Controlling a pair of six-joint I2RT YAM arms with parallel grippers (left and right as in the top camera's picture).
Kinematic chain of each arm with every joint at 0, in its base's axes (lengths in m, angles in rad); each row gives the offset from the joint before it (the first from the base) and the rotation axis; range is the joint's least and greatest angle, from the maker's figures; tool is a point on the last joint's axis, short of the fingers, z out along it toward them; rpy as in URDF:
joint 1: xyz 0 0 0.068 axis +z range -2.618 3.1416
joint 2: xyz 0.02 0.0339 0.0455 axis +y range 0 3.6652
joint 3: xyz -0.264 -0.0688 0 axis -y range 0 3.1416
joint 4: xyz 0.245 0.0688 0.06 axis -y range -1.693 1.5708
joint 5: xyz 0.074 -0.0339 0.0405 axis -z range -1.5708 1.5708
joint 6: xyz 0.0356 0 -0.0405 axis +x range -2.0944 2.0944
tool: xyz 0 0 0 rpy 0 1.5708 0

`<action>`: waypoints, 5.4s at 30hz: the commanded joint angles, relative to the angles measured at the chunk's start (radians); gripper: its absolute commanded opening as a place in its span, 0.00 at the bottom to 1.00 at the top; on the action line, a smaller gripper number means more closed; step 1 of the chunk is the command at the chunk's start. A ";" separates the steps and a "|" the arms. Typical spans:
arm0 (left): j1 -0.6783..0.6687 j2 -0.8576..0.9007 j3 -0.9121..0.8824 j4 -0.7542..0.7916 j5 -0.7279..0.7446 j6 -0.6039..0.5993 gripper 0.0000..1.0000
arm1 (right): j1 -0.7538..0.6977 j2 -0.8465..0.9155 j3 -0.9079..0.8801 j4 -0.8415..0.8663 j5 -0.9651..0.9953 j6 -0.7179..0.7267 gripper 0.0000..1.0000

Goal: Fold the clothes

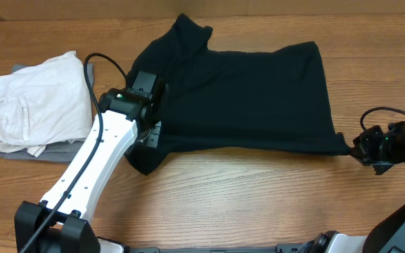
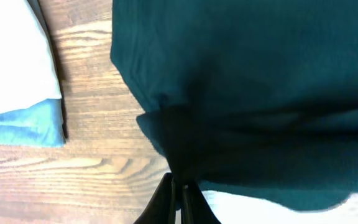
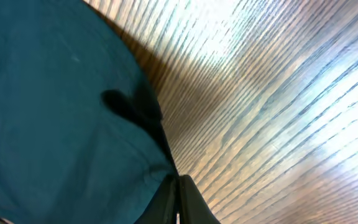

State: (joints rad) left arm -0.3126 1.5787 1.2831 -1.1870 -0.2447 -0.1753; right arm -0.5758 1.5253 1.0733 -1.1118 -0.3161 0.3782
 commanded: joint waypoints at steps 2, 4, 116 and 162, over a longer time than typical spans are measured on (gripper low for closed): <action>0.005 0.009 0.029 -0.028 -0.003 0.019 0.04 | -0.002 0.001 0.021 -0.005 0.049 0.011 0.04; 0.005 0.009 0.029 -0.045 0.002 0.019 0.04 | 0.001 0.001 0.021 -0.006 0.006 -0.027 0.04; 0.201 0.478 0.085 0.429 0.371 0.172 0.35 | 0.215 0.220 -0.006 0.567 -0.066 0.138 0.67; 0.201 0.469 0.352 0.192 0.264 0.131 0.04 | 0.214 0.220 -0.006 0.572 -0.051 0.138 0.73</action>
State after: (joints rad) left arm -0.1051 2.0315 1.6131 -0.9962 0.0284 -0.0505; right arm -0.3599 1.7443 1.0676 -0.5442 -0.3767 0.5224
